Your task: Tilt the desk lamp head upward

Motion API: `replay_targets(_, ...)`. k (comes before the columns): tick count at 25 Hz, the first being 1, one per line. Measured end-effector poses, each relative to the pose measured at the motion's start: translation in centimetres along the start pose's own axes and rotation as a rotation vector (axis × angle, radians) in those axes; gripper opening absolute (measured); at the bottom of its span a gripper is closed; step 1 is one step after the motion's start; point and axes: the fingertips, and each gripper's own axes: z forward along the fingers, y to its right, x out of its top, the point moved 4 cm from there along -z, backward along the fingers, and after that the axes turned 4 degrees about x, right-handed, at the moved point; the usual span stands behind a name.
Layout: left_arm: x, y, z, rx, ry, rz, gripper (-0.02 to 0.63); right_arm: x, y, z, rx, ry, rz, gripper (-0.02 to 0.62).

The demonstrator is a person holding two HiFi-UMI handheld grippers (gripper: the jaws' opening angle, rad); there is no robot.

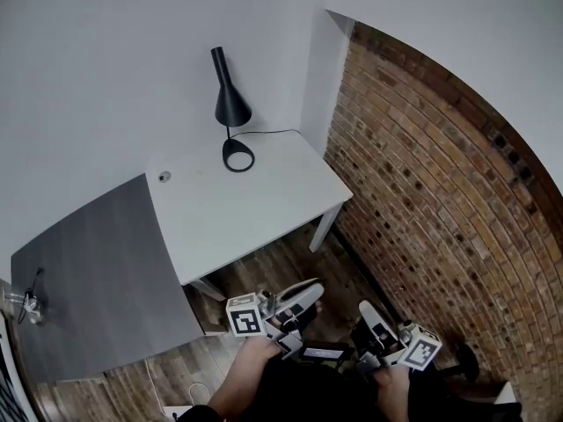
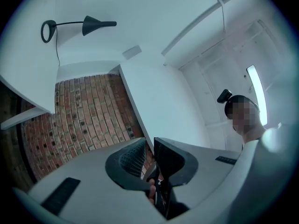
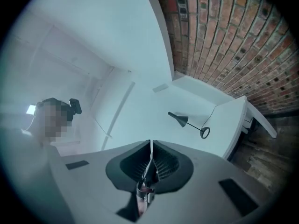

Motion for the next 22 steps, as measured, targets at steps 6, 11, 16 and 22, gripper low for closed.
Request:
replay_targets(6, 5.2, -3.2, -1.1, 0.02, 0.036, -0.006, 0.055, 0.3, 2.5, 5.8, -0.004, -0.049, -0.015, 0.017)
replay_targets(11, 7.8, -4.3, -1.9, 0.054, 0.081, -0.004, 0.049, 0.6, 4.6, 8.3, 0.004, -0.08, 0.02, 0.017)
replay_targets(16, 10.3, -6.0, -1.8, 0.117, 0.116, 0.033, 0.046, 2.5, 7.1, 11.3, 0.062, -0.109, 0.053, 0.017)
replay_targets(22, 13.5, -8.7, -0.7, 0.236, 0.186, 0.092, 0.043, 6.2, 11.8, 15.2, 0.134, -0.168, 0.136, 0.017)
